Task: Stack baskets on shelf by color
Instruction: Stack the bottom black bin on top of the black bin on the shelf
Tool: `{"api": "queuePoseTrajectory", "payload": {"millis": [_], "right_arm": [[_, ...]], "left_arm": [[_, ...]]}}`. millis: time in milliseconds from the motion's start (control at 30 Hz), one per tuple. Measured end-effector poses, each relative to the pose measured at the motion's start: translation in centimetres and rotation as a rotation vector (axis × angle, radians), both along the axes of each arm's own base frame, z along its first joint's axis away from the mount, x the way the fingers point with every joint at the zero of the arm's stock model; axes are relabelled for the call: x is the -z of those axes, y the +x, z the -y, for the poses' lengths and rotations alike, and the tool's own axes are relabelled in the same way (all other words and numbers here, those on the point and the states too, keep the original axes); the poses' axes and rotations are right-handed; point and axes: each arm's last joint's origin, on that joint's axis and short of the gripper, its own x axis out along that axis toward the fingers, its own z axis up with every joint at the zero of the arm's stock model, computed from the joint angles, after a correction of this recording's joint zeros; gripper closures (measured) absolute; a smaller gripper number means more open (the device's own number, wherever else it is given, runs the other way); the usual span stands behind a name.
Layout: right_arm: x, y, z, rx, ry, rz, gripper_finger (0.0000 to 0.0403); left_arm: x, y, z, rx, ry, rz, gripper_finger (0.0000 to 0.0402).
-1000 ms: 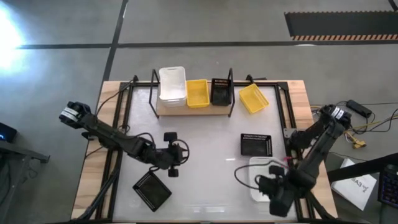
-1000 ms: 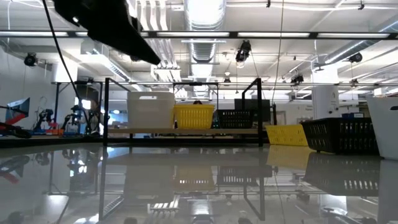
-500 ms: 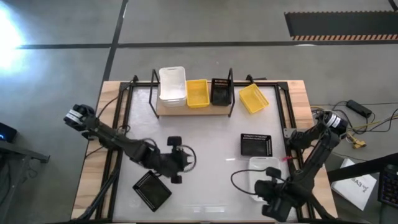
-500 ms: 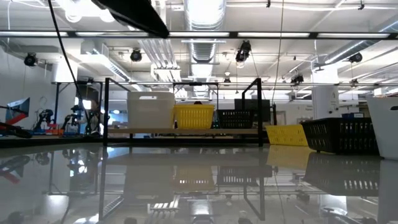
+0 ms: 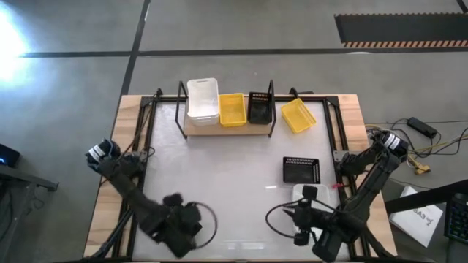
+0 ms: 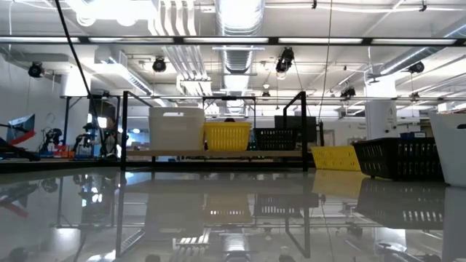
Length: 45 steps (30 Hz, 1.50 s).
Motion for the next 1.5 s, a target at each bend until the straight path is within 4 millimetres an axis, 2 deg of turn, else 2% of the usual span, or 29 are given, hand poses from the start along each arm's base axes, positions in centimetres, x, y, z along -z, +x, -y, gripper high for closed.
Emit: {"api": "queuePoseTrajectory", "payload": {"millis": [233, 400, 633, 867, 967, 1067, 1300, 1500], "right_arm": [[0.1, 1.2, 0.9, 0.059, -0.106, 0.089, 0.0369], [1.3, 2.3, 0.8, 0.068, -0.137, 0.07, 0.0369], [3.6, 3.2, 0.1, 0.066, -0.193, 0.027, 0.0369], [4.2, 3.7, -0.5, 0.065, -0.202, 0.017, 0.0369], [4.1, 3.9, -0.7, 0.064, -0.194, 0.023, 0.0369], [3.7, 3.8, -0.9, 0.06, -0.184, 0.028, 0.0369], [3.1, 3.2, -1.1, 0.035, -0.14, 0.012, 0.0369], [4.0, 3.3, -1.4, 0.017, -0.1, -0.066, 0.0369]], "left_arm": [[1.2, -2.1, 4.3, -0.275, -0.247, 0.035, 0.0297], [2.3, -1.5, 5.6, -0.295, -0.287, 0.059, 0.026], [5.3, 0.6, 5.2, -0.37, -0.219, -0.016, 0.0171], [8.0, 2.3, 3.7, -0.404, -0.117, -0.142, 0.0159], [9.0, 2.3, 3.1, -0.385, -0.048, -0.215, 0.0176], [9.5, 2.4, 2.8, -0.354, -0.009, -0.257, 0.0219], [9.7, 3.6, 1.5, -0.153, 0.063, -0.257, 0.0381], [9.6, 7.2, -0.9, 0.023, 0.109, -0.109, 0.0399]]}}
